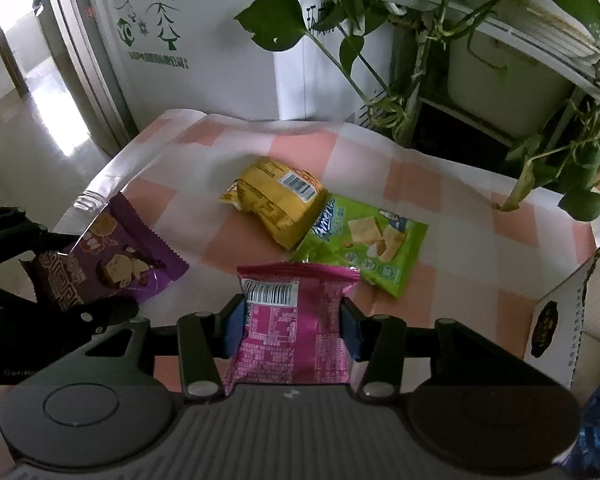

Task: Organize snacks
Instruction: 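Lift the purple packet with the left gripper while the right gripper lifts the pink packet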

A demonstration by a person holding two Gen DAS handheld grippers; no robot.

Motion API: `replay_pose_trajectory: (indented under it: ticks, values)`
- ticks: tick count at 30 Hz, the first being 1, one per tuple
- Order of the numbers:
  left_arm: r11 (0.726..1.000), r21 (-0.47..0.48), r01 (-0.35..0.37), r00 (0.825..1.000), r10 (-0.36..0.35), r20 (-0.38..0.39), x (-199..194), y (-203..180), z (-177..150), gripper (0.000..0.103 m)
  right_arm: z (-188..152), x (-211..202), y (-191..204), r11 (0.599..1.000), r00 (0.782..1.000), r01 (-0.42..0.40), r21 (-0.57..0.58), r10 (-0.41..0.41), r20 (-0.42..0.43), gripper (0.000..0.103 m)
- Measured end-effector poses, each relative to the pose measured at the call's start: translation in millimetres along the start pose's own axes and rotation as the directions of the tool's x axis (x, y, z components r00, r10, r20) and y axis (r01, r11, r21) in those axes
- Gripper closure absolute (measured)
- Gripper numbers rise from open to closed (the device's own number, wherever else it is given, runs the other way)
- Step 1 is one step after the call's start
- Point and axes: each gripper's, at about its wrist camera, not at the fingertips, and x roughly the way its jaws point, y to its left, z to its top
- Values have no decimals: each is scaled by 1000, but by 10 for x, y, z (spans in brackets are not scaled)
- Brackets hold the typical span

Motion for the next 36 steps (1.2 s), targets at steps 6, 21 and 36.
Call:
replay_pose_trajectory:
  ticks: [6,21,36]
  values:
    - [1000,12,12,1000,-13,28,-130,-98,-6,37,4,-119,20,1000,999,-9,-6,9,31,47]
    - [999,-22,33,995,-30,99,-505,-203,-47,37,-48,-578,-26,1000,993,-22,19,19,117,47]
    - [996,-26,86,983,-81,163,-802,-510,-115,37,-308,-1187,-78,999,978,-11,45,1,208,47]
